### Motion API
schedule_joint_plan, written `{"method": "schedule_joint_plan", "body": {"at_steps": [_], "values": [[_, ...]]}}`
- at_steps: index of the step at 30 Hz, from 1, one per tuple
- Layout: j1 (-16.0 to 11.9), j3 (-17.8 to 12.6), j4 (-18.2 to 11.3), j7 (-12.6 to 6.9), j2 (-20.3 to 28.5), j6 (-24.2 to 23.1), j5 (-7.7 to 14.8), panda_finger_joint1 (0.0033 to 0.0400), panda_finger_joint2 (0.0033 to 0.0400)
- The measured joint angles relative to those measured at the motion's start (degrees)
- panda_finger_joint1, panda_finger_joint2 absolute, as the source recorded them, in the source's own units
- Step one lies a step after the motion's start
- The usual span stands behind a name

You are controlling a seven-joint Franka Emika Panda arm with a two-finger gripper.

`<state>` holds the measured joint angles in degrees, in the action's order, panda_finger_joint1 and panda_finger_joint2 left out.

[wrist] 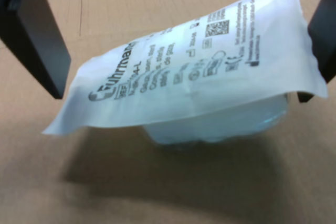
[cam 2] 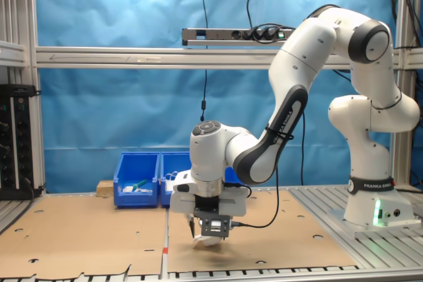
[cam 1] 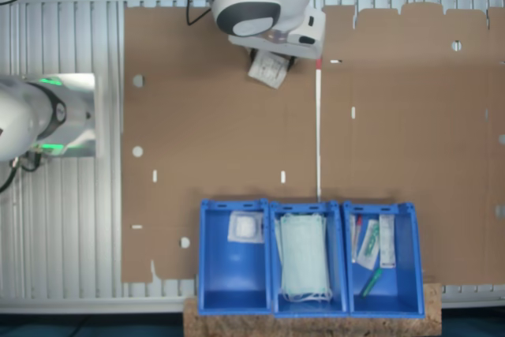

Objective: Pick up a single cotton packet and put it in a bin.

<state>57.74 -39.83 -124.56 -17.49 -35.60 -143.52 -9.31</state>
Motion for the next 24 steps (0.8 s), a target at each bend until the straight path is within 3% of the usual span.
{"method": "schedule_joint_plan", "body": {"at_steps": [24], "values": [[0.0, 0.0, 0.0, 0.0, 0.0, 0.9, 0.0, 0.04, 0.04]]}}
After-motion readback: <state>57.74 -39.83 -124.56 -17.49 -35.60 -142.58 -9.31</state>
